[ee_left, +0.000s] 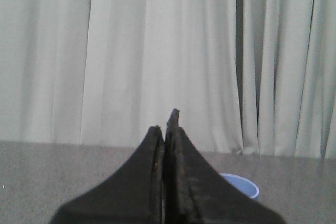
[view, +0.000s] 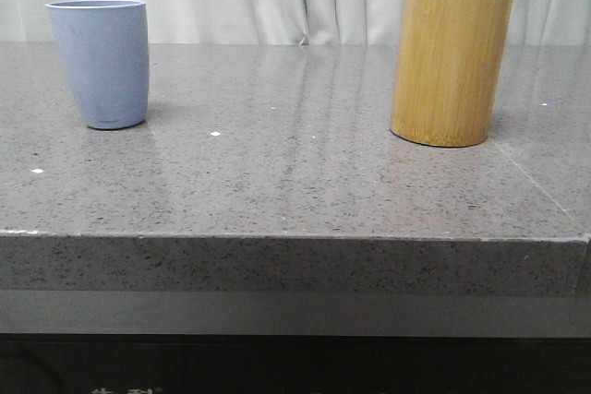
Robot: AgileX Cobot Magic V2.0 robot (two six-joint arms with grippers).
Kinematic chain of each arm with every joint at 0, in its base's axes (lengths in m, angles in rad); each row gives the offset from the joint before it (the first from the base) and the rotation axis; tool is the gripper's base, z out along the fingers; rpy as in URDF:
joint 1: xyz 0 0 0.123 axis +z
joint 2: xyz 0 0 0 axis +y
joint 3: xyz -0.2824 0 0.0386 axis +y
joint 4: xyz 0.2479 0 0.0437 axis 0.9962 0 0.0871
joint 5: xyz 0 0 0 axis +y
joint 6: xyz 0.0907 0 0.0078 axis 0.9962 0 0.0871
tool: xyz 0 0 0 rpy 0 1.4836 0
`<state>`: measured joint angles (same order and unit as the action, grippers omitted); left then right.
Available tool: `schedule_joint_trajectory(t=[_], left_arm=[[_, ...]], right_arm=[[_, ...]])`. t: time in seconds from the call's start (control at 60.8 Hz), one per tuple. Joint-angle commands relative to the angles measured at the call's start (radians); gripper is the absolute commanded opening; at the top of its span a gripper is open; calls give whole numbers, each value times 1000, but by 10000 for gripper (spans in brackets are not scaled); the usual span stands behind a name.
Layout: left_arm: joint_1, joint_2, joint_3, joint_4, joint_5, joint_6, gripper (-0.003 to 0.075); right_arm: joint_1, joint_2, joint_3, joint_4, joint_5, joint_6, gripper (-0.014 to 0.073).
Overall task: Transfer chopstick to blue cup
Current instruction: 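Move the left gripper over the light blue cup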
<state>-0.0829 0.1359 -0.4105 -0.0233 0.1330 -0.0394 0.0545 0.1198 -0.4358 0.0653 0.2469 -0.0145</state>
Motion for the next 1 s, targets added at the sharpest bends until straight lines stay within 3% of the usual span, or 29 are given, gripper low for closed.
schedule_joint_trajectory(t=[0.0, 0.214, 0.493, 0.625, 0.707, 0.838, 0.888, 0.986], left_arm=[[2, 116, -108, -9, 58, -8, -19], [2, 338, -227, -9, 115, -8, -19], [2, 388, -239, -11, 101, -8, -18], [2, 388, -239, -11, 101, -8, 22], [2, 388, -239, -11, 101, -8, 115], [2, 388, -239, -11, 101, -8, 398], [2, 388, -239, -11, 101, -8, 519], [2, 388, -239, -11, 101, -8, 642]], right_arm=[[-7, 103, -103, 4, 4, -7, -59], [-7, 232, -197, 4, 75, -7, -59], [-7, 235, -197, 4, 78, -7, -51], [-7, 235, -197, 4, 78, -7, 58], [-7, 235, -197, 4, 78, -7, 199], [-7, 235, -197, 4, 77, -7, 464], [-7, 235, -197, 4, 77, -7, 526], [-7, 235, -197, 4, 78, -7, 582]])
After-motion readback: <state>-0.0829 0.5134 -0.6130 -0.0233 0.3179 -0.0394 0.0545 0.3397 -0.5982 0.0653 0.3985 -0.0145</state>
